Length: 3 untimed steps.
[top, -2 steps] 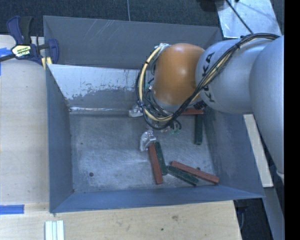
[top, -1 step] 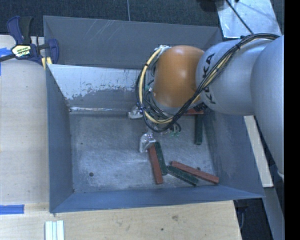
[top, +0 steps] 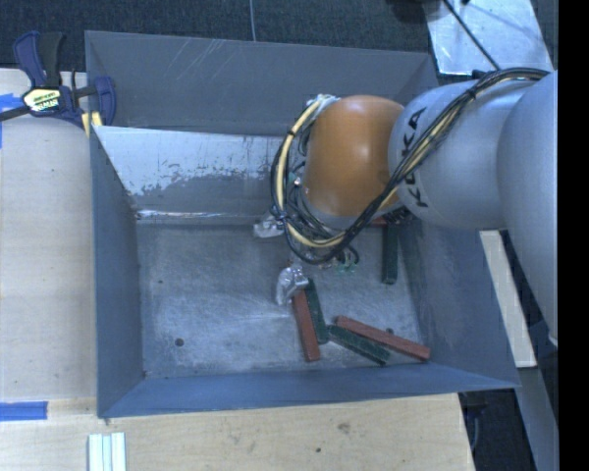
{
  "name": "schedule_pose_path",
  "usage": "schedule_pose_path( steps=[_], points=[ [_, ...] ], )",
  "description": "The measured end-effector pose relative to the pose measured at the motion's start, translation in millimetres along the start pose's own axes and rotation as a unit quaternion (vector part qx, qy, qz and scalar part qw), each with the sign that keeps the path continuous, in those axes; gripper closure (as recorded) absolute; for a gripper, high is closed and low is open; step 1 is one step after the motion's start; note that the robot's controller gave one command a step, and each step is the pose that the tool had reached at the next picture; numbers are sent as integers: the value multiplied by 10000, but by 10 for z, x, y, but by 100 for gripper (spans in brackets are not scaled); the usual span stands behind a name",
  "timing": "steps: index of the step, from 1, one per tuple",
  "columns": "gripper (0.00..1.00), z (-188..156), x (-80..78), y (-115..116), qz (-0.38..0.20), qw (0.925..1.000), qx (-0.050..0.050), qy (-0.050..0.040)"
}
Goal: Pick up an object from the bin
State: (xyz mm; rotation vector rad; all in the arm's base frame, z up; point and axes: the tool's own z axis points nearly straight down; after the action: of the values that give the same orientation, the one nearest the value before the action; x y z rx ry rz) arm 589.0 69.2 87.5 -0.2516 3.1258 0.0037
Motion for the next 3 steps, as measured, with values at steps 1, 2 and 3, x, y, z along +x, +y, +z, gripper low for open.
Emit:
schedule_pose_path(
  steps=[1, 2, 3],
  points=[
    [0, -261, 81, -36, -1029, 9947, 9, 43],
    [0, -84, 358, -368, -1841, 9829, 10, -24],
    [100, 90, 207, -594, -3213, 9469, 6, -72]
  ],
)
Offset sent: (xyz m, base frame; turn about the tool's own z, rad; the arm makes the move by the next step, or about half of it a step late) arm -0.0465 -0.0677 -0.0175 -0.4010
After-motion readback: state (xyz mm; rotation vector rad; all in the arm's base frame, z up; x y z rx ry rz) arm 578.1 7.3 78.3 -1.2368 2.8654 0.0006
